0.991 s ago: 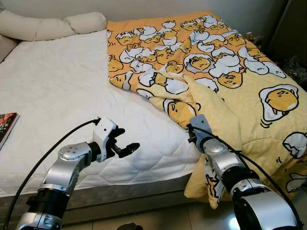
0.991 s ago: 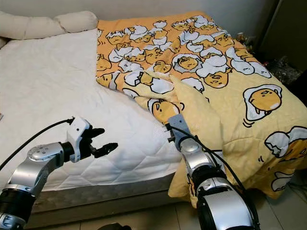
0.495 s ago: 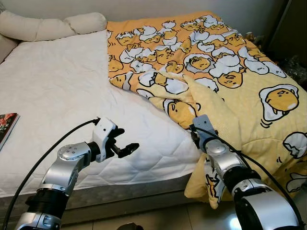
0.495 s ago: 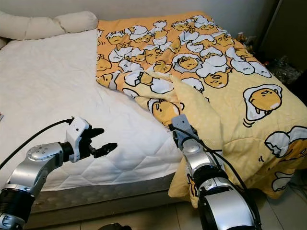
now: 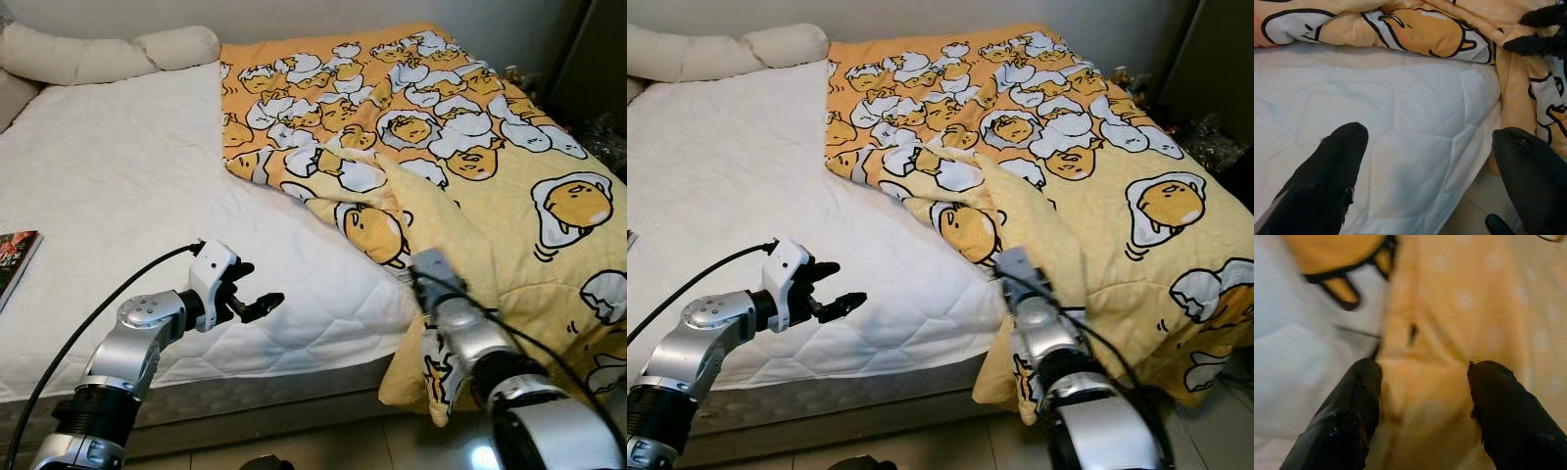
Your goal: Clean up the room
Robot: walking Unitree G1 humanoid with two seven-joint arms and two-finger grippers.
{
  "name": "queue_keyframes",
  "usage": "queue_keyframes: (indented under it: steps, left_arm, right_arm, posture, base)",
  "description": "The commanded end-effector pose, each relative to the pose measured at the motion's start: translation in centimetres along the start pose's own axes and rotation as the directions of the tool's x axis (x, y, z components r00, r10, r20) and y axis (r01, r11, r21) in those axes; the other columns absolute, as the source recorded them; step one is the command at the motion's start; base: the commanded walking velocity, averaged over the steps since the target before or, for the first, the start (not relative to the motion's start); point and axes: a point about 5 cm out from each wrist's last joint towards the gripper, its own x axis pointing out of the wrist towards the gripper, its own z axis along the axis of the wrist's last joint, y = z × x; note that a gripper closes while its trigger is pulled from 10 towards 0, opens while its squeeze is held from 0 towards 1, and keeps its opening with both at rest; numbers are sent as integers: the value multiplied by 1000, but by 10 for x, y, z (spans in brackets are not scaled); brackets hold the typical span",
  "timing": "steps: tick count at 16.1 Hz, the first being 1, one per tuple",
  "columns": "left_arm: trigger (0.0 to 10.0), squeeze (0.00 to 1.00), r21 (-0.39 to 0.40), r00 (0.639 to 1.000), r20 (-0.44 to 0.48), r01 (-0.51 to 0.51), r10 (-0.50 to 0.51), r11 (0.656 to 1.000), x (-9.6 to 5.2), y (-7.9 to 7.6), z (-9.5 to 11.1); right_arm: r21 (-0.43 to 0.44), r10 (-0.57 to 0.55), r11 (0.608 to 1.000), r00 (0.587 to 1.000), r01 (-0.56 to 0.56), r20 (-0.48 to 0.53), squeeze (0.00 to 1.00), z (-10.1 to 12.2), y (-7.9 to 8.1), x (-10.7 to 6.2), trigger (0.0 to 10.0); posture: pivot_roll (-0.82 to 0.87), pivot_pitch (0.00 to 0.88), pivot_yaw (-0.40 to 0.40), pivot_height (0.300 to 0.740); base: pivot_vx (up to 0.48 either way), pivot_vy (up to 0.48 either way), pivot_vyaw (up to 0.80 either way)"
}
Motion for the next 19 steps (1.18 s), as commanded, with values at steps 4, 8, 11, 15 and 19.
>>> queue_keyframes:
  steps: [4, 8, 11, 15, 19]
  left_arm:
    - [10000, 0, 16, 1000, -8, 0, 0, 1000, -2, 2, 2]
    - [10000, 0, 15, 1000, -7, 0, 0, 1000, -1, 2, 3]
    - [10000, 0, 12, 1000, -6, 0, 0, 1000, -1, 2, 3]
    - [10000, 0, 12, 1000, -5, 0, 0, 1000, -1, 2, 3]
    - [10000, 0, 10, 1000, -4, 0, 0, 1000, 0, 2, 3]
  right_arm:
    - [51, -22, 998, 999, 23, -35, 0, -12, -8, -1, 3765]
    - [65, -27, 997, 999, 29, -35, 0, -13, -10, -1, 431]
    - [75, -12, 997, 1000, 14, -29, 0, -11, -8, 0, 0]
    - [80, -6, 997, 1000, 8, -24, 0, -10, -7, 0, 0]
    - [85, 0, 996, 1000, 2, -22, 0, -9, -7, 0, 0]
  posture:
    - [1, 0, 128, 740]
    - [2, 0, 127, 740]
    - [2, 0, 127, 740]
    - [2, 0, 125, 740]
    - [2, 0, 125, 740]
  base:
    - [0, 0, 0]
    - [0, 0, 0]
    - [0, 0, 0]
    - [0, 0, 0]
    - [0, 0, 0]
